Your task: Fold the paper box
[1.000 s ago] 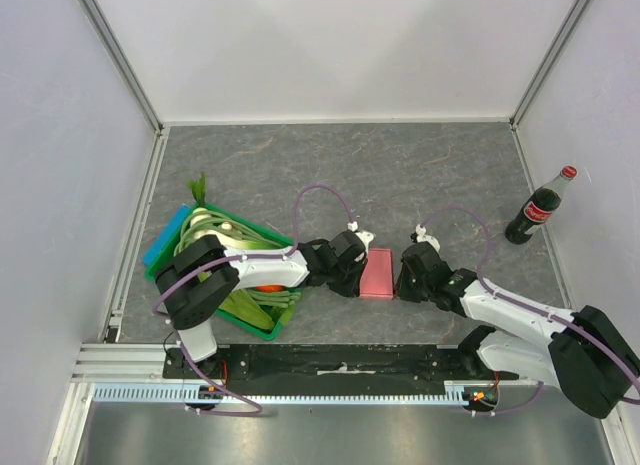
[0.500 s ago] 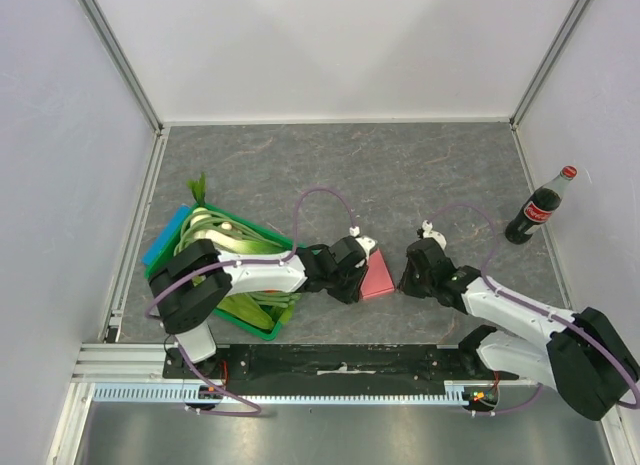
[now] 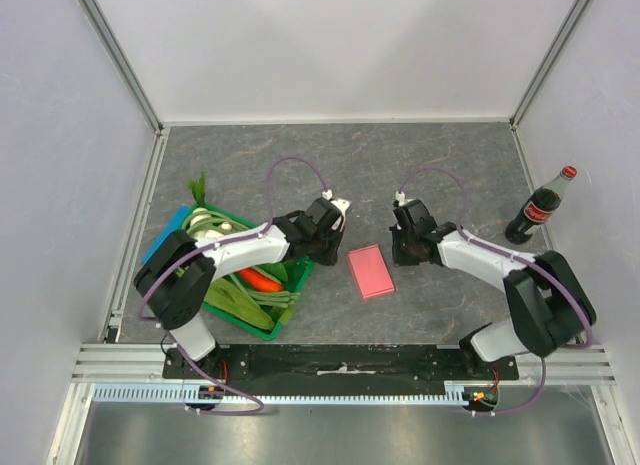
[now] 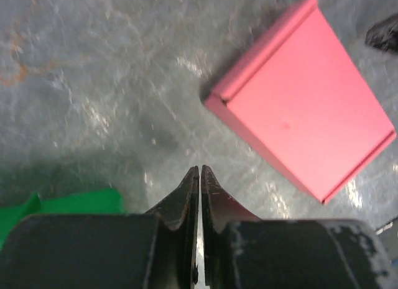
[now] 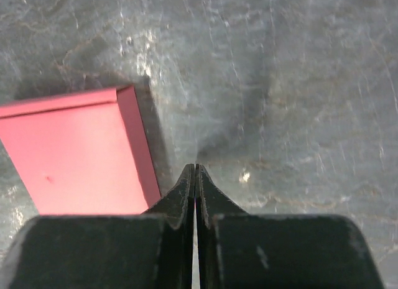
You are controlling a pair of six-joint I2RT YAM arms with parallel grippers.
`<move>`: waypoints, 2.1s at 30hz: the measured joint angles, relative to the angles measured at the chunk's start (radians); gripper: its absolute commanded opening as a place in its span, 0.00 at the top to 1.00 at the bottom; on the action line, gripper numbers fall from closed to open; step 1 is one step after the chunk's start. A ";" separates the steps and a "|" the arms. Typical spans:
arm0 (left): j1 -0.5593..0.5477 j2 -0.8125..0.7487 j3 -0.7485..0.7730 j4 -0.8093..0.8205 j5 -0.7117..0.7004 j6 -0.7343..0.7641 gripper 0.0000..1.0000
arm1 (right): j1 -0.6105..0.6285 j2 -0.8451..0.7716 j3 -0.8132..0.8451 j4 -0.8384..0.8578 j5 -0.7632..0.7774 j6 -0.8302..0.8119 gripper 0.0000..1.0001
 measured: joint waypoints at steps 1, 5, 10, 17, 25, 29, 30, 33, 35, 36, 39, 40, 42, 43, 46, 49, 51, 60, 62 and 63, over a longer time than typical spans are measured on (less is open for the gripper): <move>0.012 0.025 0.025 -0.002 0.000 0.003 0.91 | -0.003 0.031 0.018 0.004 -0.005 -0.018 1.00; 0.015 0.104 0.089 0.004 0.007 0.005 0.92 | -0.015 0.119 0.060 0.032 -0.032 -0.064 1.00; 0.010 0.174 0.121 0.012 0.010 0.004 0.92 | -0.018 0.164 0.089 0.090 -0.076 -0.088 1.00; 0.010 0.216 0.145 0.026 0.011 0.004 0.92 | -0.018 0.179 0.086 0.143 -0.129 -0.096 1.00; 0.024 0.244 0.171 0.033 0.011 0.003 0.92 | -0.035 0.166 -0.002 0.333 -0.220 -0.072 1.00; 0.043 0.245 0.172 0.034 -0.003 0.003 0.92 | -0.028 0.179 -0.059 0.501 -0.235 0.006 1.00; 0.050 0.245 0.172 0.031 -0.010 0.003 0.92 | -0.025 0.188 -0.071 0.547 -0.233 0.026 1.00; 0.065 0.246 0.178 0.022 -0.038 0.003 0.92 | -0.022 0.211 -0.098 0.658 -0.232 0.082 1.00; 0.066 0.246 0.178 0.023 -0.047 0.003 0.92 | -0.023 0.209 -0.106 0.673 -0.230 0.092 1.00; 0.066 0.244 0.178 0.024 -0.050 0.003 0.92 | -0.024 0.208 -0.106 0.669 -0.229 0.091 1.00; 0.064 0.237 0.166 0.048 -0.053 0.005 0.89 | -0.027 0.201 -0.056 0.551 -0.213 0.055 0.93; 0.061 0.234 0.158 0.061 -0.052 0.005 0.86 | -0.026 0.201 -0.027 0.487 -0.197 0.035 0.91; 0.048 0.220 0.130 0.103 -0.042 0.005 0.83 | -0.019 0.201 0.032 0.361 -0.153 -0.018 0.83; 0.040 0.209 0.116 0.114 -0.034 0.005 0.79 | -0.013 0.201 0.057 0.303 -0.126 -0.038 0.79; 0.016 0.145 0.063 0.127 0.006 0.003 0.76 | 0.002 0.195 0.105 0.165 -0.060 -0.090 0.65; 0.006 0.061 0.038 0.122 0.029 0.003 0.73 | 0.011 0.158 0.111 0.061 -0.028 -0.121 0.50; 0.009 -0.001 0.029 0.122 0.031 0.003 0.72 | 0.011 0.119 0.111 0.009 -0.011 -0.132 0.39; 0.057 -0.158 -0.026 0.132 0.084 0.002 0.52 | 0.011 -0.107 0.049 -0.083 -0.042 -0.095 0.17; 0.062 -0.190 -0.062 0.146 0.106 -0.005 0.46 | 0.019 -0.175 -0.012 -0.080 -0.085 -0.037 0.17; 0.061 -0.210 -0.081 0.153 0.116 -0.008 0.45 | 0.027 -0.209 -0.046 -0.080 -0.104 0.001 0.18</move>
